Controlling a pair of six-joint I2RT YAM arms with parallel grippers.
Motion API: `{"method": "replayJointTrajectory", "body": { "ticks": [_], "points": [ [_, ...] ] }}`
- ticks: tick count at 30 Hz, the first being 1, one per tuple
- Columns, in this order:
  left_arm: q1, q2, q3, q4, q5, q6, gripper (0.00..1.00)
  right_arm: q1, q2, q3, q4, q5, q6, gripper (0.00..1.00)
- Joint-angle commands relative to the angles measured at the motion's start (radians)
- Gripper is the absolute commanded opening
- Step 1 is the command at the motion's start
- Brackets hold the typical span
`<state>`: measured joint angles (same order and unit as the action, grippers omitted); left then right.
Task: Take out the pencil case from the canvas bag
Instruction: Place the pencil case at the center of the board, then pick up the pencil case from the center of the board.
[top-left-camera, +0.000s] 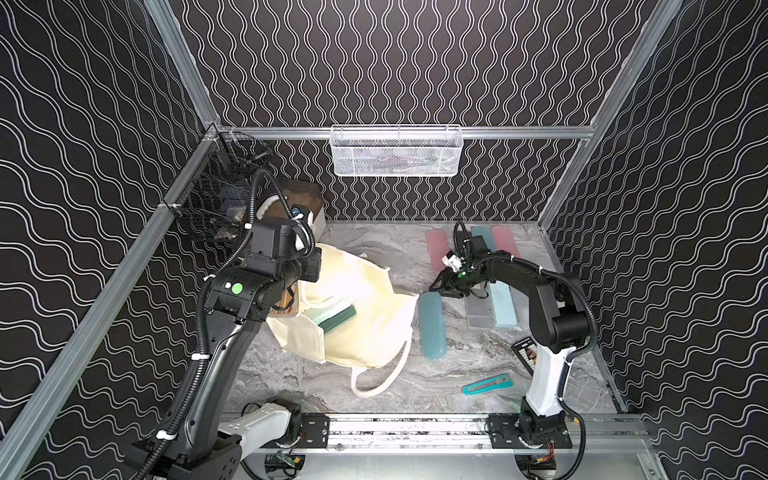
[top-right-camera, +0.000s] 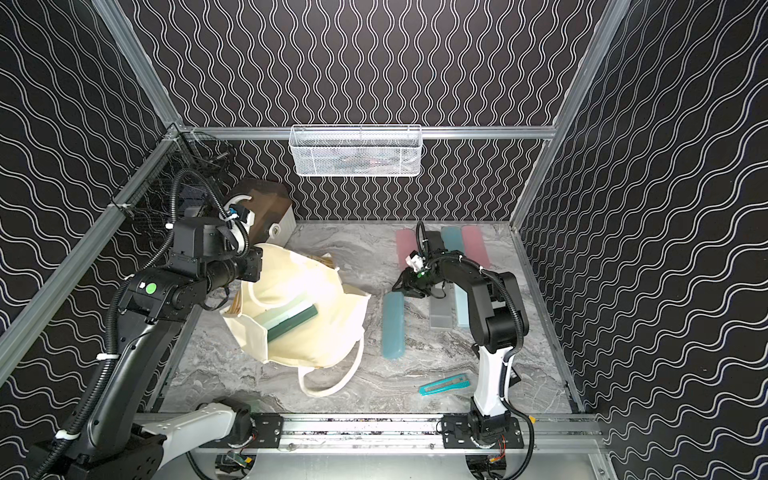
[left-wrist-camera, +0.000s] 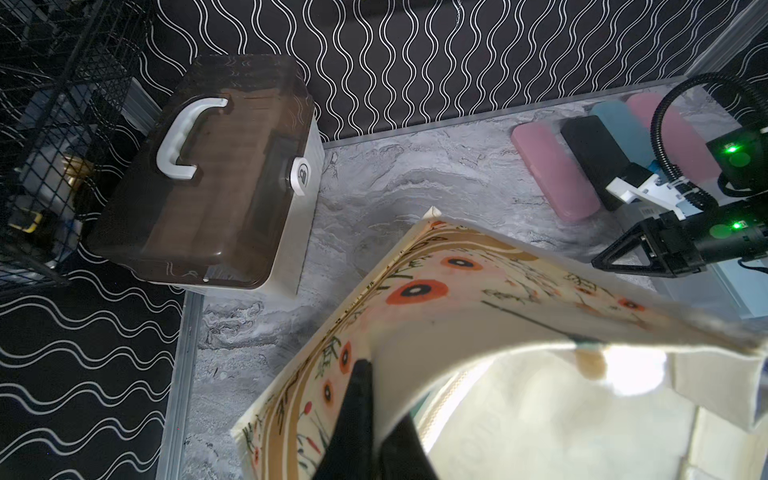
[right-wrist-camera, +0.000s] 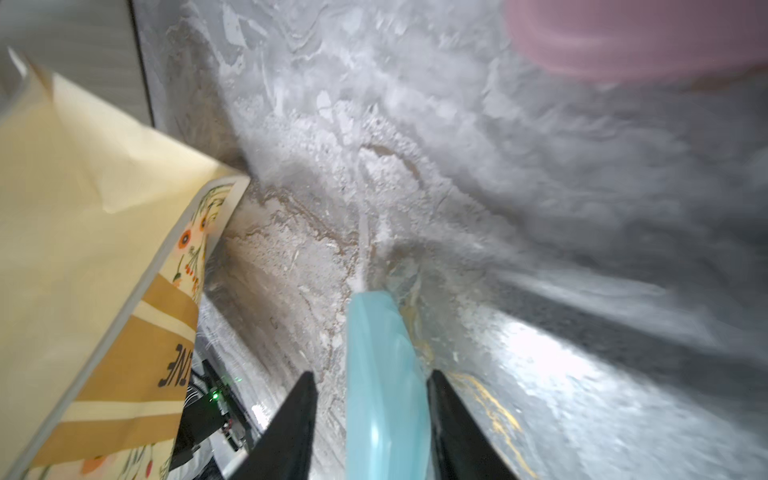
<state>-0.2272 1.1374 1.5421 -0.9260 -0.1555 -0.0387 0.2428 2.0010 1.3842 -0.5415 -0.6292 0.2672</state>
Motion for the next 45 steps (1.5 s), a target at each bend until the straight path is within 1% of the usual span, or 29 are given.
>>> {"method": "replayJointTrajectory", "body": {
  "ticks": [1,5,10,14,16,18,19,20,24,25,31,37,45],
  "points": [
    [0.001,-0.010,-0.005,0.106,-0.019,-0.005,0.00,-0.001,-0.016,0.016,-0.029,0.099,-0.023,0.53],
    [0.000,-0.013,-0.016,0.122,-0.058,-0.003,0.00,0.002,-0.086,0.004,-0.046,0.215,0.003,0.61],
    [0.000,0.011,-0.002,0.108,-0.152,-0.007,0.00,0.057,-0.221,-0.097,-0.028,0.387,0.077,0.74],
    [0.003,0.025,0.006,0.109,-0.199,-0.014,0.00,0.118,-0.300,-0.194,-0.009,0.451,0.141,0.77],
    [0.003,0.039,0.013,0.107,-0.215,-0.023,0.00,0.163,-0.335,-0.233,-0.008,0.497,0.167,0.83],
    [0.006,0.051,0.020,0.106,-0.222,-0.028,0.00,0.206,-0.362,-0.246,-0.020,0.557,0.191,0.87],
    [0.009,0.056,0.020,0.106,-0.226,-0.029,0.00,0.252,-0.376,-0.281,-0.023,0.583,0.207,0.89],
    [0.011,0.061,0.022,0.106,-0.229,-0.030,0.00,0.272,-0.387,-0.291,-0.023,0.602,0.223,0.92],
    [0.026,0.079,0.028,0.102,-0.226,-0.034,0.00,0.367,-0.397,-0.321,-0.023,0.670,0.274,0.95],
    [0.028,0.082,0.026,0.101,-0.218,-0.036,0.00,0.391,-0.389,-0.320,-0.026,0.697,0.280,0.96],
    [0.057,0.085,0.019,0.095,-0.190,-0.043,0.00,0.477,-0.314,-0.308,-0.029,0.767,0.294,0.97],
    [0.072,0.081,0.016,0.092,-0.159,-0.047,0.00,0.501,-0.243,-0.280,-0.032,0.809,0.290,0.97],
    [0.076,0.081,0.013,0.090,-0.140,-0.048,0.00,0.507,-0.186,-0.258,-0.040,0.832,0.290,0.87]
  ]
}}
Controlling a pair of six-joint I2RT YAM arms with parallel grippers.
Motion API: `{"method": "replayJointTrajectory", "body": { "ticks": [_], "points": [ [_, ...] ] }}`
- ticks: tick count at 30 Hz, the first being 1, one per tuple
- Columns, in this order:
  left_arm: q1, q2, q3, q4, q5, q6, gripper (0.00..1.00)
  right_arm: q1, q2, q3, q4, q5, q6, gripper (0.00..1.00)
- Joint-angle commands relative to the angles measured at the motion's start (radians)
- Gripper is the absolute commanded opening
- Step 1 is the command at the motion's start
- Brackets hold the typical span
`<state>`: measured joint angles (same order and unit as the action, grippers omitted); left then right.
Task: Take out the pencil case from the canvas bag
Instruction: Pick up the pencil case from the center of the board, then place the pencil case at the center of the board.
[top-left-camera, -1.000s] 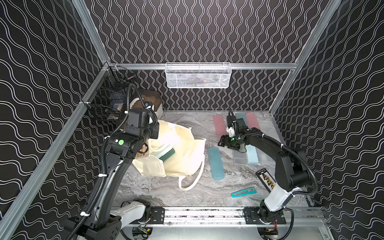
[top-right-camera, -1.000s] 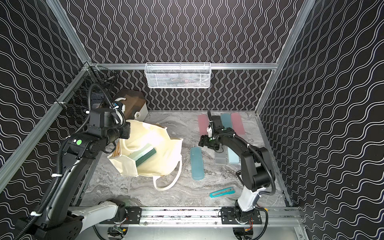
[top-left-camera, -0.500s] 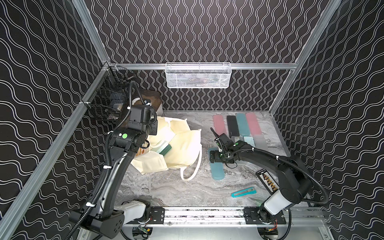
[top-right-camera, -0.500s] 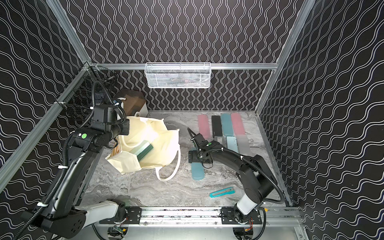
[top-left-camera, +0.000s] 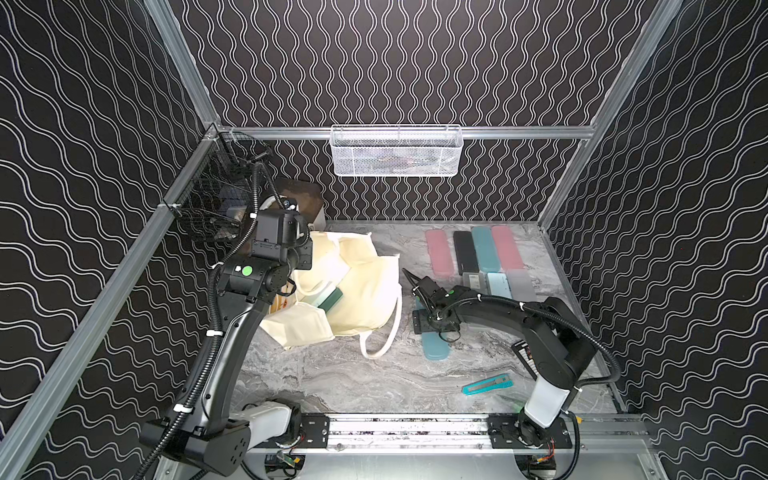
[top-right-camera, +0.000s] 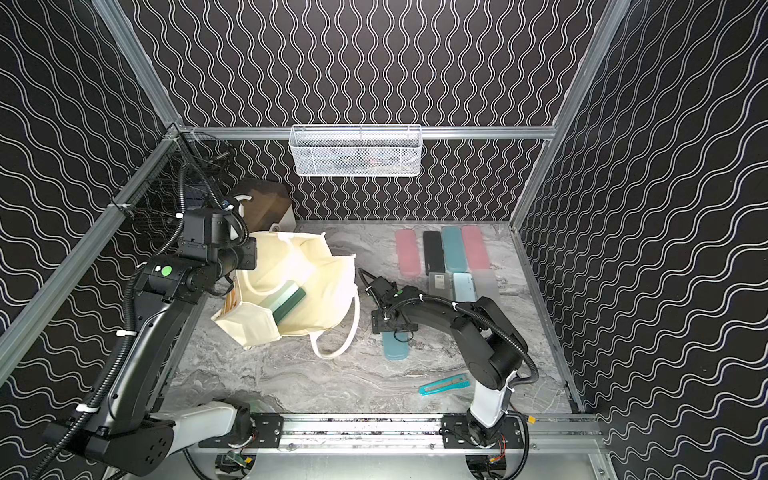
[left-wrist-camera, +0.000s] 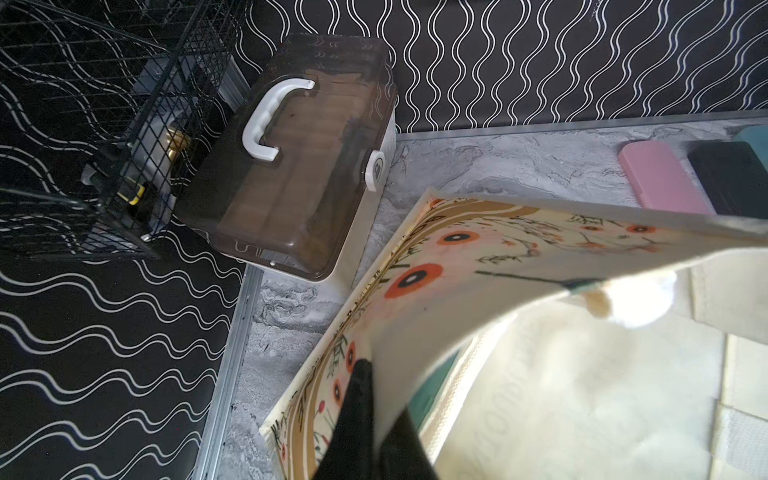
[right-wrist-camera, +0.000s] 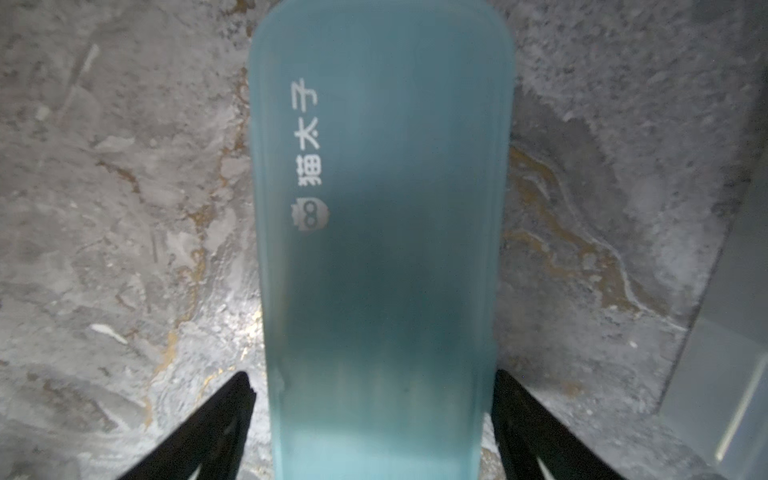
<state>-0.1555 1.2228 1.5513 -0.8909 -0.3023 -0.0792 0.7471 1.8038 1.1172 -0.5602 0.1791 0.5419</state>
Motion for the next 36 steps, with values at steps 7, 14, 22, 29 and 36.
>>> {"method": "replayJointTrajectory", "body": {
  "ticks": [7,14,22,29,36],
  "points": [
    [0.007,-0.008,0.004,0.051,0.010,-0.006,0.00,0.003,0.034,0.040,-0.033,0.028,0.019,0.81],
    [0.007,-0.019,-0.009,0.059,0.044,-0.009,0.00,-0.009,-0.038,0.040,-0.050,0.029,0.023,0.78],
    [0.008,-0.039,-0.043,0.068,0.104,-0.017,0.00,-0.123,-0.034,0.075,-0.094,0.028,-0.027,0.77],
    [0.007,-0.044,-0.048,0.065,0.113,-0.017,0.00,-0.224,0.039,0.129,-0.102,0.007,-0.080,0.77],
    [0.007,-0.043,-0.043,0.059,0.110,-0.012,0.00,-0.253,0.103,0.169,-0.096,0.003,-0.101,0.77]
  ]
}}
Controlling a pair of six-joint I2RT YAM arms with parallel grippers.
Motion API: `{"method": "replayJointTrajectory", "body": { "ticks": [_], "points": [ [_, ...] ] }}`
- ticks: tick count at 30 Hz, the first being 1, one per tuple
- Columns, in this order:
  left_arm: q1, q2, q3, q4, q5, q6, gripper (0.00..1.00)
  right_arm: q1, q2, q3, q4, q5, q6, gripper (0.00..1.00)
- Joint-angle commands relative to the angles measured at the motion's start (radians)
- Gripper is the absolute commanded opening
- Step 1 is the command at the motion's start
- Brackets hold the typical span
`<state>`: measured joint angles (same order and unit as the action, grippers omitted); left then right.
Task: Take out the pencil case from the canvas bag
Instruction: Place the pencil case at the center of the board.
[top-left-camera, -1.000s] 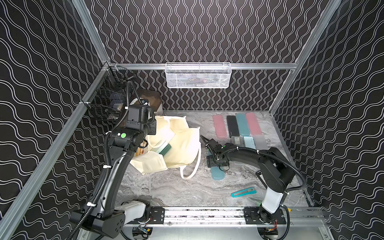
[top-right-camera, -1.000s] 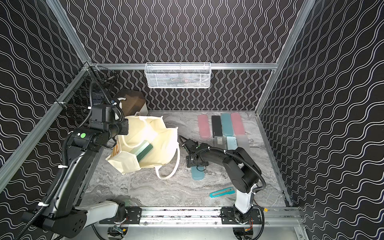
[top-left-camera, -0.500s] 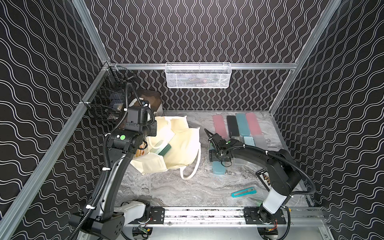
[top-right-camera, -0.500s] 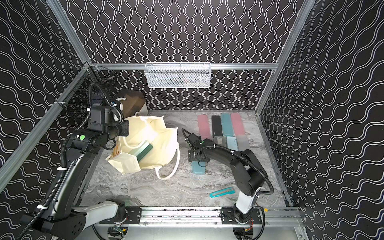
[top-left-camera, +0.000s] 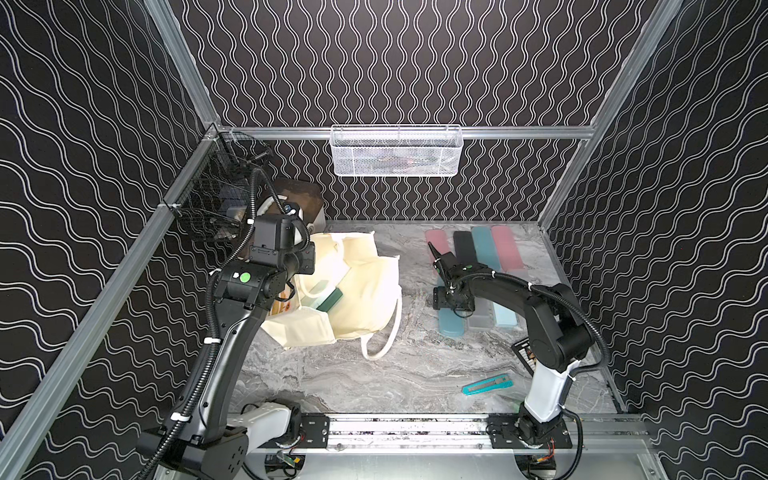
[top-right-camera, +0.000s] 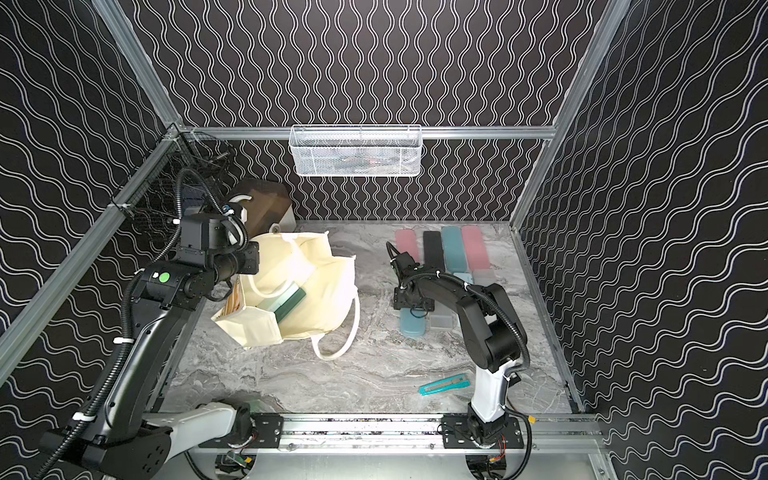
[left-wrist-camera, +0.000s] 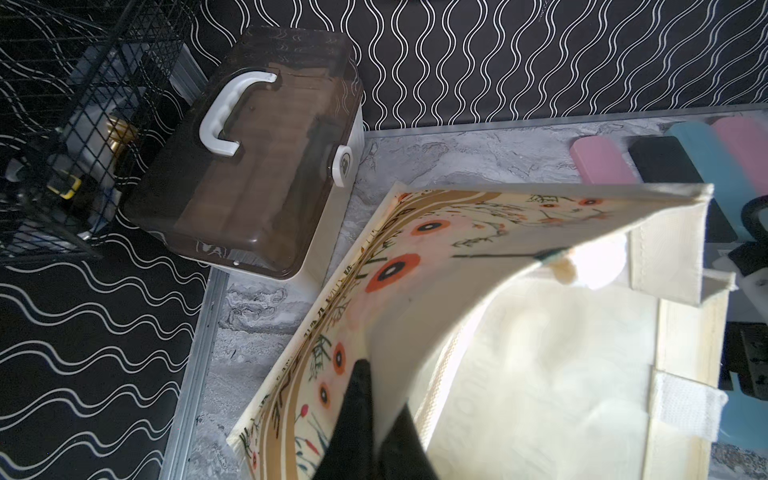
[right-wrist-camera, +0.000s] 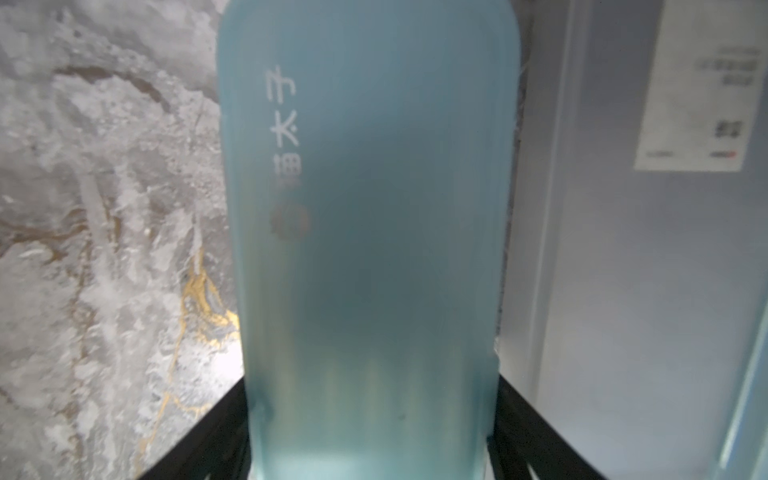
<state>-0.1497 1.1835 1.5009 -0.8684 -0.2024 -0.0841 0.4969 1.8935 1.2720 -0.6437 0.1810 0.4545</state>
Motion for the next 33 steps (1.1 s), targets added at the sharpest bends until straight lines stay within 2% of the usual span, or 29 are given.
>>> {"method": "replayJointTrajectory", "body": {
  "ticks": [1,7,14,19,25,30,33],
  "points": [
    [0.002,-0.004,0.008,0.036,0.012,-0.007,0.00,-0.004,0.021,0.018,-0.011,0.004,-0.016,0.78],
    [0.001,-0.004,0.008,0.035,0.015,-0.003,0.00,-0.008,0.045,0.029,-0.013,0.023,-0.031,0.79],
    [0.001,-0.006,0.007,0.034,0.018,-0.005,0.00,-0.010,0.034,0.036,-0.015,0.019,-0.042,0.89],
    [0.002,0.000,0.015,0.033,0.030,-0.007,0.00,-0.009,-0.009,0.051,-0.042,0.023,-0.037,0.91],
    [0.002,-0.008,-0.004,0.087,0.134,-0.010,0.00,-0.009,-0.223,0.026,-0.045,0.028,-0.014,0.86],
    [0.001,-0.015,-0.045,0.181,0.263,-0.018,0.00,-0.006,-0.482,-0.041,0.086,-0.124,-0.026,0.76],
    [0.002,-0.008,-0.065,0.214,0.311,-0.029,0.00,0.005,-0.582,-0.033,0.132,-0.219,-0.039,0.73]
  ]
}}
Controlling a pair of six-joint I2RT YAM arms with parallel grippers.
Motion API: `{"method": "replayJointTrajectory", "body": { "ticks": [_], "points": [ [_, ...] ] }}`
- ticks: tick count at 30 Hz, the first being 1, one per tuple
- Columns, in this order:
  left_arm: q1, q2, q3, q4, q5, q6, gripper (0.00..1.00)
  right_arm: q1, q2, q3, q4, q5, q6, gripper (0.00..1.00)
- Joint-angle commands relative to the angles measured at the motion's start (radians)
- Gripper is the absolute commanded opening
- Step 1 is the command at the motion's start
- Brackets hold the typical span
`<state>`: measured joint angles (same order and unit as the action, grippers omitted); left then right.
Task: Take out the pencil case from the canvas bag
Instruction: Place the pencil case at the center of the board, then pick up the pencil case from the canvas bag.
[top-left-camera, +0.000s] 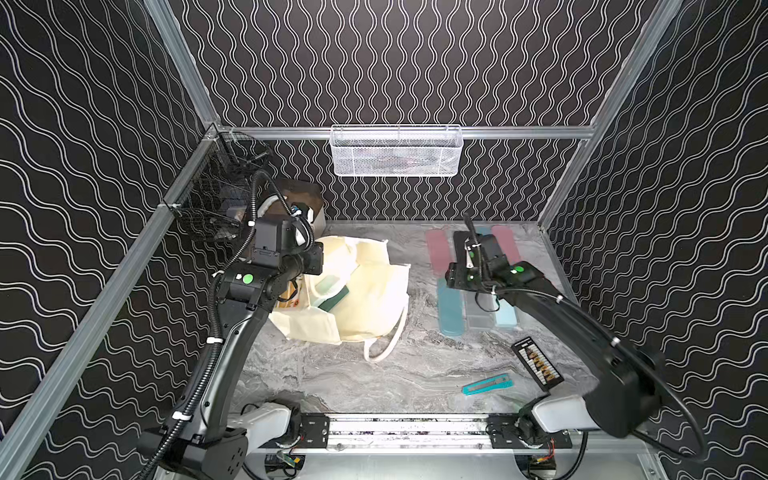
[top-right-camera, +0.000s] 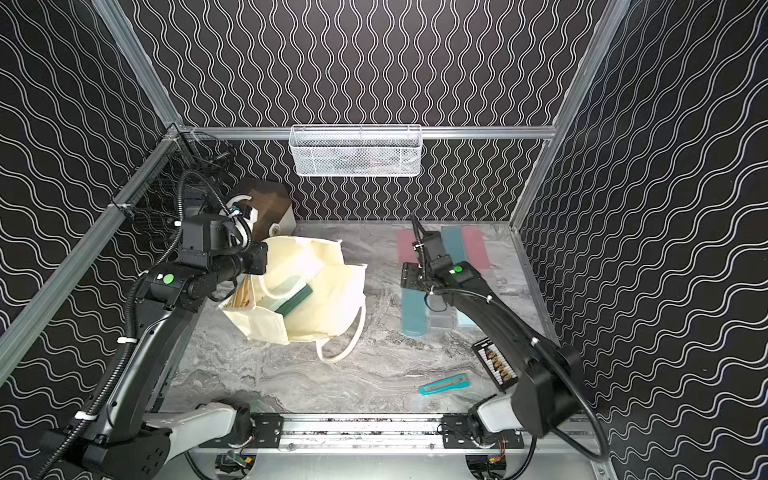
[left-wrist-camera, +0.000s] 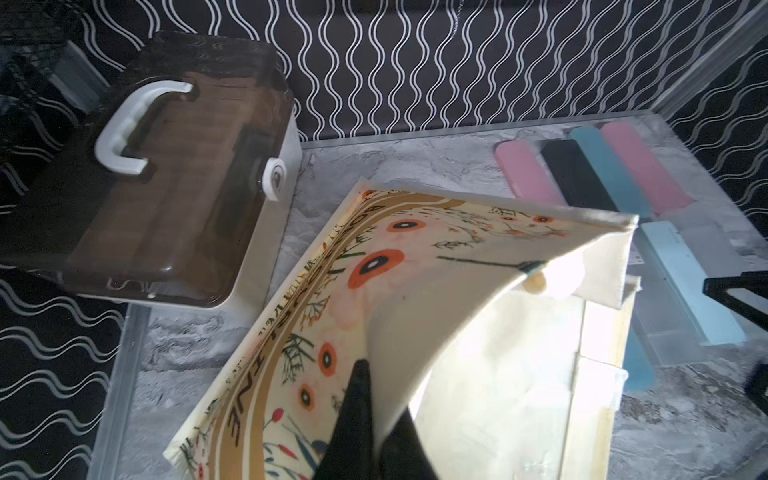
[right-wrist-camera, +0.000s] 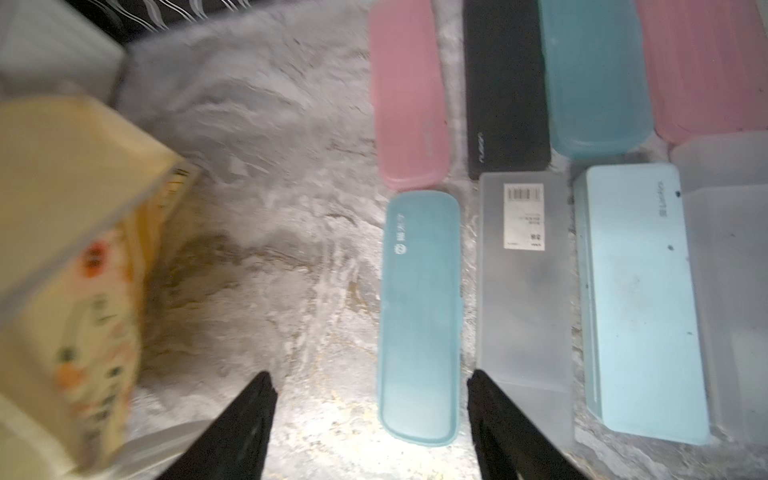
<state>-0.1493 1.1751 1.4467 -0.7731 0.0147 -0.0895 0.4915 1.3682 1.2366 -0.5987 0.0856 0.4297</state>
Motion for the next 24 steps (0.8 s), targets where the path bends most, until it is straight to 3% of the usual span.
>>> {"method": "replayJointTrajectory", "body": {
  "ticks": [1,4,8,15,20,24],
  "points": [
    [0.001,0.002,-0.019,0.131,0.109,-0.028,0.00,0.019,-0.076,0.008,0.093,-0.150,-0.025,0.73],
    [0.001,0.007,-0.037,0.171,0.157,-0.045,0.00,0.092,-0.131,0.017,0.129,-0.153,-0.051,0.71],
    [0.001,0.013,-0.054,0.211,0.215,-0.061,0.00,0.264,-0.154,0.023,0.159,-0.092,-0.092,0.65],
    [0.001,0.002,-0.073,0.253,0.283,-0.066,0.00,0.482,-0.050,0.024,0.160,0.004,-0.154,0.52],
    [0.001,-0.013,-0.082,0.260,0.298,-0.075,0.00,0.552,0.078,0.013,0.170,0.063,-0.150,0.43],
    [0.001,-0.028,-0.094,0.257,0.296,-0.080,0.00,0.562,0.167,-0.008,0.206,0.050,-0.121,0.42]
  ]
}}
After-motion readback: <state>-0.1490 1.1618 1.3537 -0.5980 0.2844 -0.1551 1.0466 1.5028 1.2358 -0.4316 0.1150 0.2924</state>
